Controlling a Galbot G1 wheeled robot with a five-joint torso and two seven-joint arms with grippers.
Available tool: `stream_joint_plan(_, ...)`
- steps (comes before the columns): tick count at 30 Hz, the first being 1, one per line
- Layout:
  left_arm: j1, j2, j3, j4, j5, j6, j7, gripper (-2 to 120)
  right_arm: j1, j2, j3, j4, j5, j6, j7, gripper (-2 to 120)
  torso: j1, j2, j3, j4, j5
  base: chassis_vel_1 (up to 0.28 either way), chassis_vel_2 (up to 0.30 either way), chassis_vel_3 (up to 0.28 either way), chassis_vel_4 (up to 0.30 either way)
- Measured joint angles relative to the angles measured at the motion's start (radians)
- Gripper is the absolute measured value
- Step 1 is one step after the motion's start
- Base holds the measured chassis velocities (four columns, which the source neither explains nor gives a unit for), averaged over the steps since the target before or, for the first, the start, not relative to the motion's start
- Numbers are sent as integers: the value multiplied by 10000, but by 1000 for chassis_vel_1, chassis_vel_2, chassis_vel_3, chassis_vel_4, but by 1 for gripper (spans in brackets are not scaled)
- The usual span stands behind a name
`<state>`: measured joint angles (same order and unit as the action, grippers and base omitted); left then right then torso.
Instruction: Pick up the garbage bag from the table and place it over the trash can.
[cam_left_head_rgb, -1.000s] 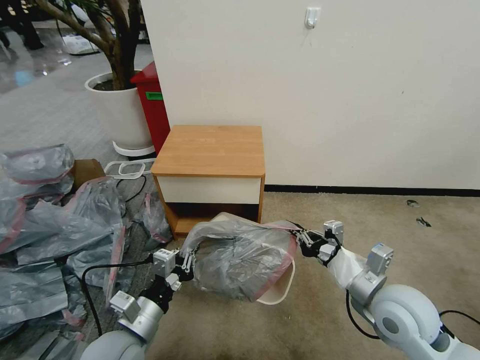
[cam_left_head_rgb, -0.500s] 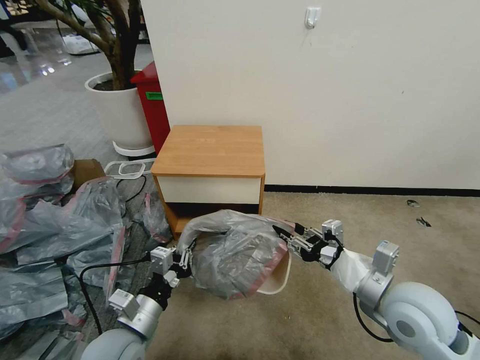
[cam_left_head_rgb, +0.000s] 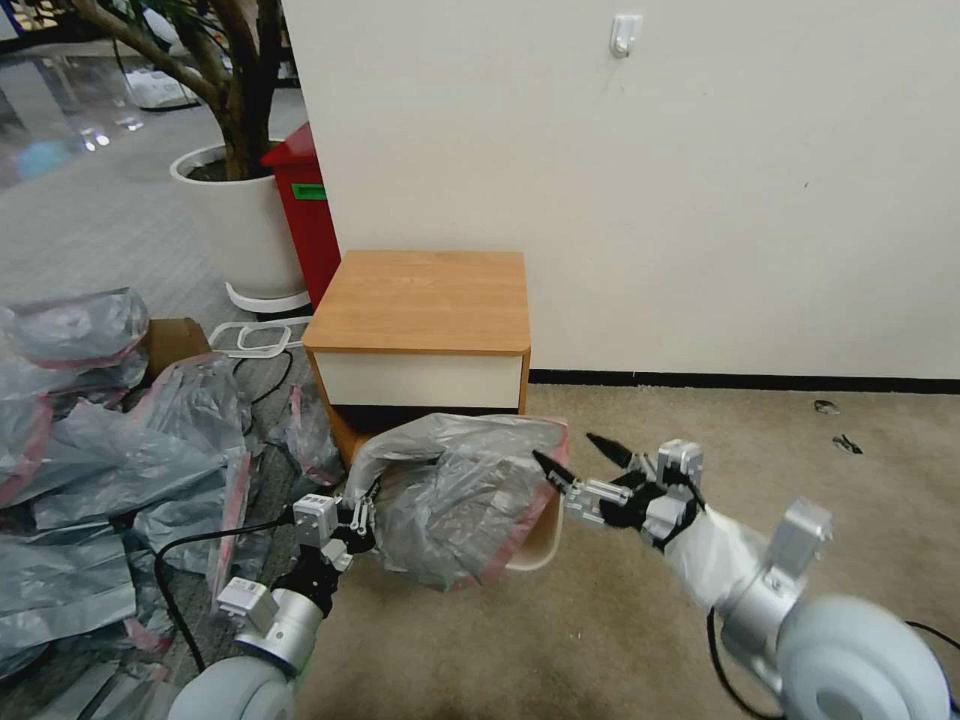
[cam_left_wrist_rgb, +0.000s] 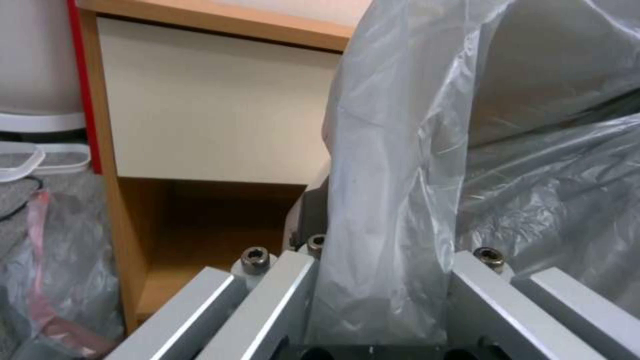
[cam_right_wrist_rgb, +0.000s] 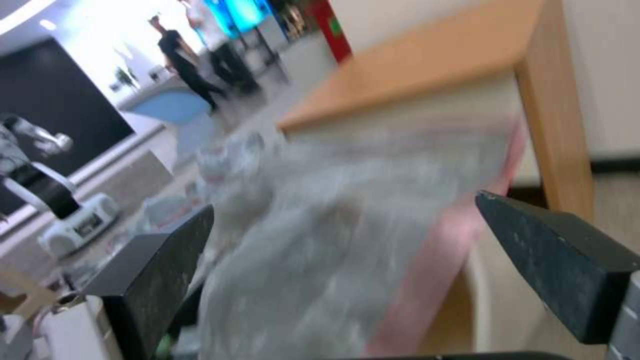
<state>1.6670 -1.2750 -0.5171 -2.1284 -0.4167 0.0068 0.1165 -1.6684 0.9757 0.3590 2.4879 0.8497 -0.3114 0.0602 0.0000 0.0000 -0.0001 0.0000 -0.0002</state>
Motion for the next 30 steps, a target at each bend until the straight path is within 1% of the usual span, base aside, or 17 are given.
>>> stream_joint_plan(1, 0, 0, 0, 0, 0, 0, 0, 3, 0, 0, 0, 0, 0, 0, 0, 100, 0, 0, 0, 0, 0, 0, 0, 0, 0)
stream_joint_plan(3, -15, -25, 15, 0, 9, -14, -24, 3, -252, 285, -333, 75, -250, -204, 308, 100, 0, 0, 0, 0, 0, 0, 0, 0, 0)
stream_joint_plan(5, -17, -29, 16, 0, 10, -17, -26, 3, -273, 314, -366, 74, -271, -217, 332, 100, 0, 0, 1, 0, 0, 0, 0, 0, 0)
stream_joint_plan(6, -26, -63, 53, 1, 17, -36, -28, 3, -391, 612, -688, -52, -463, -276, 410, 100, 0, 0, 0, 0, 0, 0, 0, 0, 0)
stream_joint_plan(9, -48, -93, 112, 18, 27, -50, -28, 3, -315, 894, -1133, -447, -750, -324, 430, 100, 0, 0, 1, 0, 1, 0, 0, 0, 0)
stream_joint_plan(14, -63, -93, 144, 20, 32, -60, -11, 3, -101, 1105, -1469, -837, -923, -449, 526, 100, 0, 0, 1, 1, 2, 0, 0, 0, 0)
stream_joint_plan(19, -59, -89, 169, 20, 41, -63, 0, 3, -19, 1162, -1576, -985, -936, -456, 528, 100, 0, 0, 0, 1, 1, 0, 0, 0, 0)
stream_joint_plan(30, 23, -183, 305, -52, 174, -67, 35, 3, 441, 1526, -2039, -1330, -418, -91, 157, 100, 0, 0, 1, 0, 2, 0, 0, 0, 0)
